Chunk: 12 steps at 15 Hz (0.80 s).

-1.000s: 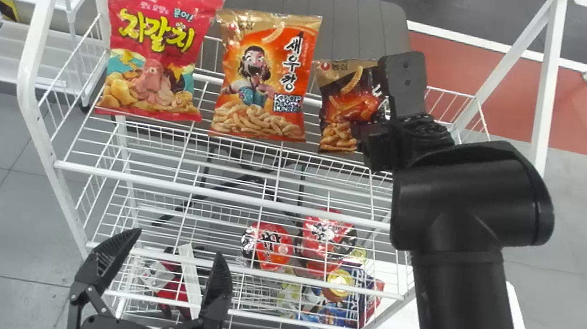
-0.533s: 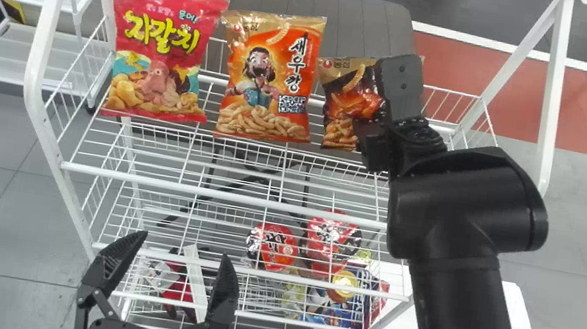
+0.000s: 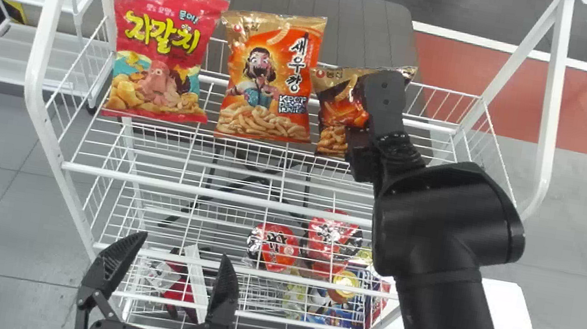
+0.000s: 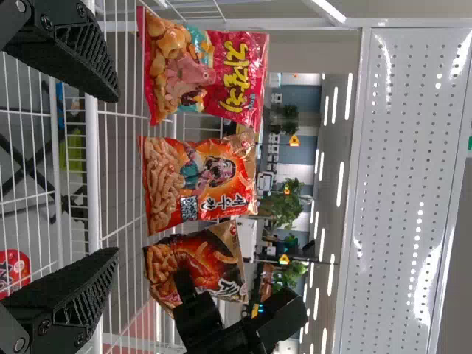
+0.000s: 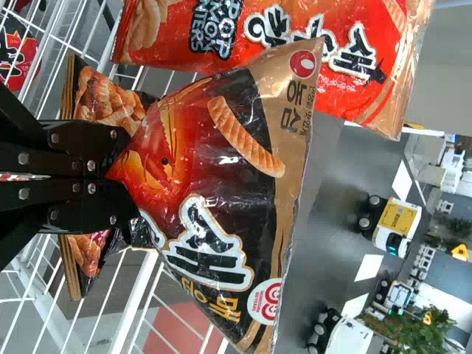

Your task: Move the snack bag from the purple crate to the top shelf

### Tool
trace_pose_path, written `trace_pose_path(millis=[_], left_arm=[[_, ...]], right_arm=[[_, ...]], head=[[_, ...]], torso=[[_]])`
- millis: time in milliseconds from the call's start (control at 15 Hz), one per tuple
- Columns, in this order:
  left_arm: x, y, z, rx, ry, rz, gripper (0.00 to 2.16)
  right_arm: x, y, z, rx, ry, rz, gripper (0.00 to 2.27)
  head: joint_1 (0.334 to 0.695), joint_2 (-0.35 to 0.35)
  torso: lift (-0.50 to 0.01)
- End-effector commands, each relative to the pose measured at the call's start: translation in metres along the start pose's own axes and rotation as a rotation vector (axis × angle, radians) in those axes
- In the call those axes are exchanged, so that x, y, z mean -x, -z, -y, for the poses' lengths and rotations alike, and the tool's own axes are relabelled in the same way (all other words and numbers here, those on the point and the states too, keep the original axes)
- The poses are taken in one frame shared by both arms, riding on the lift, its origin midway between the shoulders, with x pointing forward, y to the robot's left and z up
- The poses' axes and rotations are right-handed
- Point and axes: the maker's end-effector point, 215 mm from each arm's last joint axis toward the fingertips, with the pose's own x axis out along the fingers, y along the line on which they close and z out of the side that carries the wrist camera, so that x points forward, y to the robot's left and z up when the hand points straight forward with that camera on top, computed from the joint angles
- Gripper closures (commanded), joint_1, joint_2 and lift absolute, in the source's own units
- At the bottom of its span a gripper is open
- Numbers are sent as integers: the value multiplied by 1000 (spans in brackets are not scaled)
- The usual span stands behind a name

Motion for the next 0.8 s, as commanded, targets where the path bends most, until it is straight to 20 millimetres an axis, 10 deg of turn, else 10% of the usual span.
trace_pose_path(millis=[0,400,733], left_arm=[[0,1,-1,-1,-2,-1,83],[-2,4,-4,-1,-7,-1,83],[-5,4,-5,2,-6,1,83]], right_arm=[[-1,-5,-4,6,7,31,1872],[-5,-14,1,-13,51,90,1868],[-10,-7,0,-4,68,104,772]], head=[[695,-108],[695,-99],[695,-98]], torso=[[8],[8],[8]])
